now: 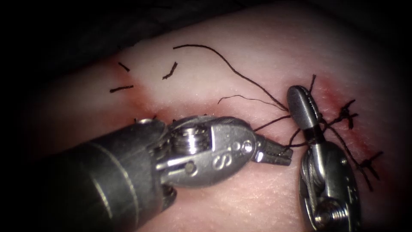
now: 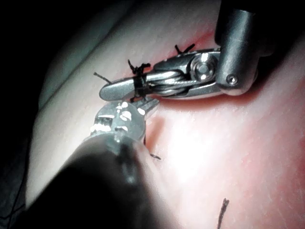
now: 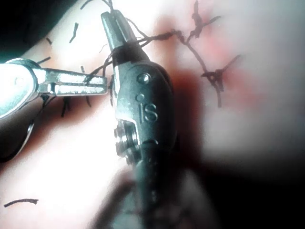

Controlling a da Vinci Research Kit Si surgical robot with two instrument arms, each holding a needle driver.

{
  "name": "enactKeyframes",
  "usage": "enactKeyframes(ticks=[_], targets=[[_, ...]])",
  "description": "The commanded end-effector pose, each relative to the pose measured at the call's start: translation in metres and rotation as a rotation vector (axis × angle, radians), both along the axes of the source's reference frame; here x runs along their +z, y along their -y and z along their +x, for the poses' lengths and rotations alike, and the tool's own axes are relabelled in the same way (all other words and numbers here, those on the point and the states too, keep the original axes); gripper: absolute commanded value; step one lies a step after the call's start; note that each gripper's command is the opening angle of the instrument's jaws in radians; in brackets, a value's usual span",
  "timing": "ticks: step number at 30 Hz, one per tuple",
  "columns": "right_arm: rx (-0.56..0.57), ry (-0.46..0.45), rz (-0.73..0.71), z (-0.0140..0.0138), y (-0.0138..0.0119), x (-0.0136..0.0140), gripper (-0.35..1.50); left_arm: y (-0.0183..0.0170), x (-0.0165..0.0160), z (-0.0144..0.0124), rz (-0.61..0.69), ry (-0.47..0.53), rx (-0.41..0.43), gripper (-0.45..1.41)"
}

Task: Wound Closure
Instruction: Grab tail of suture with right hand, then pull tail through loop and downward with right gripper while pulling upward on working suture to tighten

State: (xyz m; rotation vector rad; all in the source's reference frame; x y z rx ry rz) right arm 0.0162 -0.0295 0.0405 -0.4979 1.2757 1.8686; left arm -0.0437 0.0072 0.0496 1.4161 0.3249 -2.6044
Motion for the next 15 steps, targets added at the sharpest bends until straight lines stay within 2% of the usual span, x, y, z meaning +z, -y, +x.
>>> enactKeyframes(ticks=[1, 5, 8, 15], targets=[[-0.009, -0.016, -0.016, 0.0021, -0.0002, -0.0003, -0.35, -0.0014, 0.0001, 0.0001, 0.001, -0.008, -0.008, -0.45], [-0.035, -0.002, -0.028, 0.0031, 0.0004, -0.0008, -0.35, -0.0028, 0.0000, 0.0013, 0.014, -0.021, -0.019, -0.45], [-0.069, 0.011, -0.038, 0.0040, 0.0011, -0.0014, -0.35, -0.0055, -0.0002, 0.0032, 0.017, -0.037, -0.051, -0.45], [-0.110, 0.043, -0.064, 0.0048, 0.0024, -0.0019, -0.35, -0.0095, 0.0002, 0.0061, 0.032, -0.079, -0.079, -0.45]])
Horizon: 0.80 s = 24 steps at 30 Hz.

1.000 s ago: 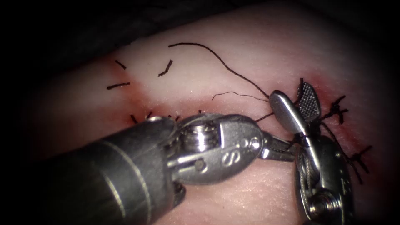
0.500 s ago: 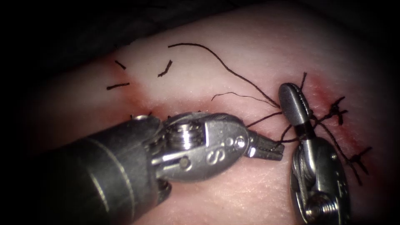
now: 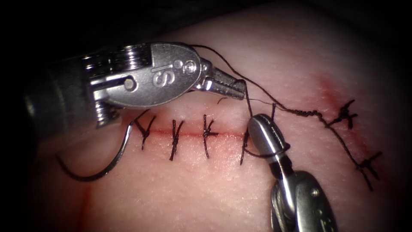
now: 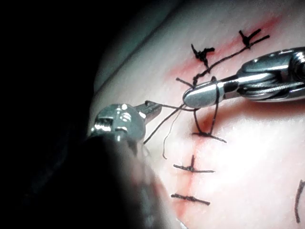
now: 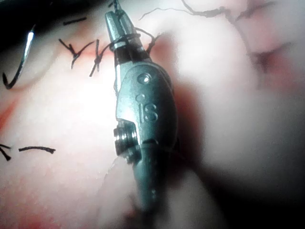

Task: Wound Closure
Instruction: Pull tail through loop and downward with right gripper while pulling upward on working suture to tighten

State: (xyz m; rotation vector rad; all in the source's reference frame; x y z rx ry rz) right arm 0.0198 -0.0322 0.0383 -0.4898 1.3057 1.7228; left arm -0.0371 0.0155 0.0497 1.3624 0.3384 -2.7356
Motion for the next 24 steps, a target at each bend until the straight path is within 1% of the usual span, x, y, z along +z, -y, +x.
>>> enactKeyframes(ticks=[1, 3, 5, 7, 10, 13, 14, 15, 17, 24], targets=[[-0.007, 0.004, -0.004, 0.0012, -0.0001, 0.0003, -0.35, -0.0017, 0.0003, -0.0003, -0.001, 0.001, -0.005, -0.45], [-0.020, 0.008, -0.004, 0.0015, 0.0004, 0.0004, -0.35, -0.0030, 0.0007, 0.0000, 0.005, 0.004, -0.023, -0.45], [-0.040, 0.028, -0.005, 0.0020, 0.0013, 0.0009, -0.35, -0.0056, 0.0016, -0.0003, 0.016, 0.000, -0.057, -0.45], [-0.048, 0.041, -0.008, 0.0022, 0.0016, 0.0011, -0.35, -0.0062, 0.0019, -0.0005, 0.017, 0.000, -0.068, -0.45], [-0.081, 0.080, -0.001, 0.0025, 0.0030, 0.0016, -0.35, -0.0097, 0.0042, -0.0021, 0.024, -0.006, -0.118, -0.45], [-0.096, 0.100, 0.007, 0.0025, 0.0035, 0.0018, -0.35, -0.0106, 0.0051, -0.0027, 0.026, -0.008, -0.129, -0.45], [-0.117, 0.132, 0.016, 0.0025, 0.0038, 0.0020, -0.35, -0.0118, 0.0064, -0.0034, 0.026, -0.014, -0.143, -0.45], [-0.117, 0.132, 0.016, 0.0025, 0.0038, 0.0020, -0.35, -0.0118, 0.0064, -0.0034, 0.026, -0.014, -0.143, -0.45], [-0.122, 0.136, 0.019, 0.0025, 0.0042, 0.0021, -0.35, -0.0130, 0.0076, -0.0037, 0.029, -0.012, -0.153, -0.45], [-0.132, 0.153, 0.017, 0.0024, 0.0049, 0.0020, -0.35, -0.0155, 0.0111, -0.0030, 0.014, -0.012, -0.187, -0.45]])
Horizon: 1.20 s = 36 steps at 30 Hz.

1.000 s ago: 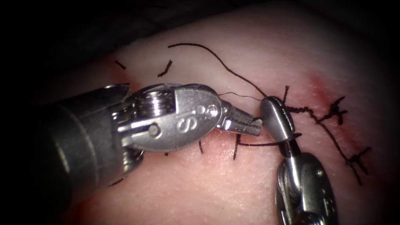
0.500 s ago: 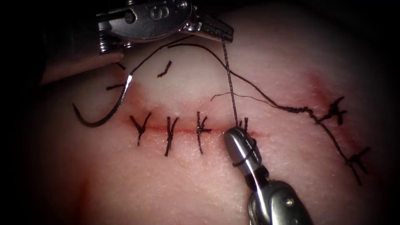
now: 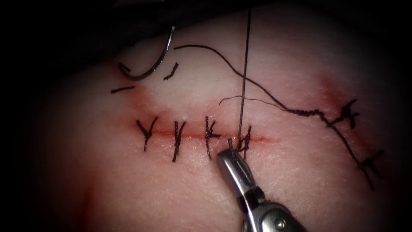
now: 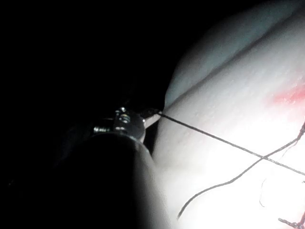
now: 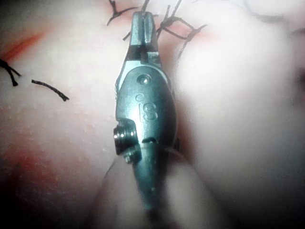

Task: Wound Closure
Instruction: Pull tail through loop and downward with right gripper while pulling upward on working suture to tighten

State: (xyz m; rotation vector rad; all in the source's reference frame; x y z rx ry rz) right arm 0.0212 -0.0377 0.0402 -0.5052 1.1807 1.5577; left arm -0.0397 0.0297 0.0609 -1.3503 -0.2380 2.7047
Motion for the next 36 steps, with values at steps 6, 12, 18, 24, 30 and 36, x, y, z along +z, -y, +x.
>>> enactKeyframes(ticks=[6, 12, 18, 24, 30, 36], targets=[[-0.084, 0.057, -0.051, 0.0009, -0.0002, 0.0001, -0.35, -0.0025, 0.0015, 0.0002, -0.024, 0.008, -0.034, -0.45], [-0.187, 0.125, -0.085, -0.0006, 0.0008, 0.0003, -0.35, -0.0031, 0.0044, -0.0011, -0.038, 0.014, -0.060, -0.45], [-0.193, 0.167, -0.055, -0.0017, 0.0016, 0.0009, -0.35, -0.0032, 0.0069, -0.0020, -0.052, 0.002, -0.076, -0.45], [-0.169, 0.171, -0.019, -0.0018, 0.0030, 0.0017, -0.35, -0.0034, 0.0101, -0.0024, -0.064, -0.025, -0.097, -0.45], [-0.200, 0.182, 0.041, -0.0012, 0.0050, 0.0024, -0.35, -0.0036, 0.0134, -0.0019, -0.079, -0.046, -0.111, -0.45], [-0.228, 0.187, 0.084, -0.0012, 0.0080, 0.0025, -0.35, -0.0038, 0.0161, -0.0006, -0.078, -0.064, -0.129, -0.45]])
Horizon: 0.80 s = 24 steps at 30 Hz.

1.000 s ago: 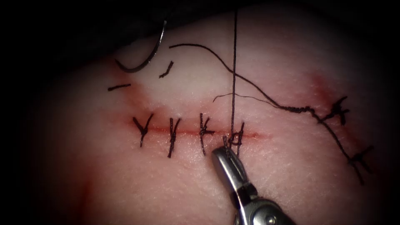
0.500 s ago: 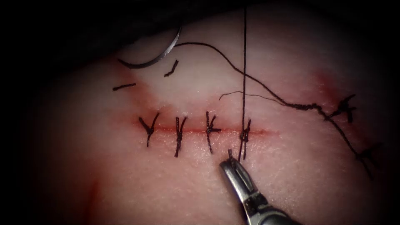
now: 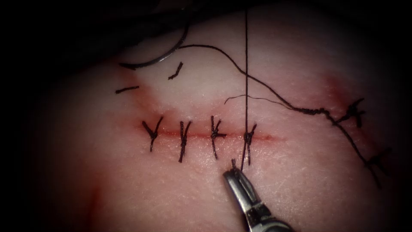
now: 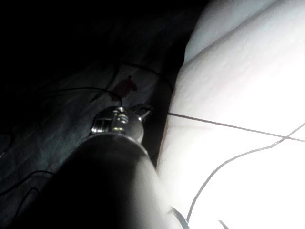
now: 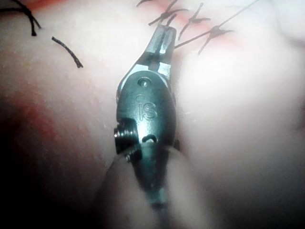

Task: Wound Closure
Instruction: Pull tail through loop and downward with right gripper while pulling upward on working suture to tighten

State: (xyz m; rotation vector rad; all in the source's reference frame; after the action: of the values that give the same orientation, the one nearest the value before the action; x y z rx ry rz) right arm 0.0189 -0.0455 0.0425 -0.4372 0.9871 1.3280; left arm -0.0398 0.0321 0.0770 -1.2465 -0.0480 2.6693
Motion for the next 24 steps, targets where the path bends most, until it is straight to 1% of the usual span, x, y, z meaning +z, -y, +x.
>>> enactKeyframes(ticks=[1, 2, 9, 12, 13, 14, 16, 17, 20, 21, 24], targets=[[-0.003, -0.001, 0.000, 0.0010, 0.0005, 0.0001, -0.35, -0.0013, 0.0002, -0.0003, -0.005, 0.001, -0.004, -0.45], [-0.009, 0.002, 0.003, 0.0009, 0.0013, 0.0000, -0.35, -0.0011, 0.0006, 0.0000, -0.006, -0.001, -0.002, -0.45], [-0.032, 0.009, 0.020, 0.0009, 0.0022, -0.0005, -0.35, -0.0003, 0.0002, 0.0006, -0.004, 0.008, 0.001, -0.45], [-0.019, -0.011, 0.021, 0.0010, 0.0019, -0.0006, -0.35, 0.0004, -0.0008, 0.0007, 0.011, 0.017, -0.004, -0.45], [-0.008, -0.025, 0.001, 0.0010, 0.0015, -0.0008, -0.35, 0.0008, -0.0017, 0.0010, 0.020, 0.028, -0.011, -0.45], [-0.008, -0.025, 0.001, 0.0010, 0.0015, -0.0008, -0.35, 0.0008, -0.0017, 0.0010, 0.020, 0.028, -0.011, -0.45], [-0.009, -0.035, 0.002, 0.0007, 0.0015, -0.0012, -0.35, 0.0008, -0.0029, 0.0013, 0.028, 0.041, -0.018, -0.45], [-0.001, -0.030, 0.051, 0.0004, 0.0018, -0.0015, -0.35, 0.0004, -0.0038, 0.0014, 0.032, 0.055, -0.032, -0.45], [0.013, -0.020, 0.061, 0.0001, 0.0022, -0.0019, -0.35, 0.0000, -0.0045, 0.0013, 0.046, 0.061, -0.043, -0.45], [0.052, -0.027, 0.074, -0.0007, 0.0031, -0.0023, -0.35, -0.0001, -0.0047, 0.0006, 0.048, 0.056, -0.053, -0.45], [0.059, -0.018, 0.079, -0.0010, 0.0038, -0.0022, -0.35, 0.0003, -0.0043, -0.0002, 0.037, 0.045, -0.056, -0.45]])
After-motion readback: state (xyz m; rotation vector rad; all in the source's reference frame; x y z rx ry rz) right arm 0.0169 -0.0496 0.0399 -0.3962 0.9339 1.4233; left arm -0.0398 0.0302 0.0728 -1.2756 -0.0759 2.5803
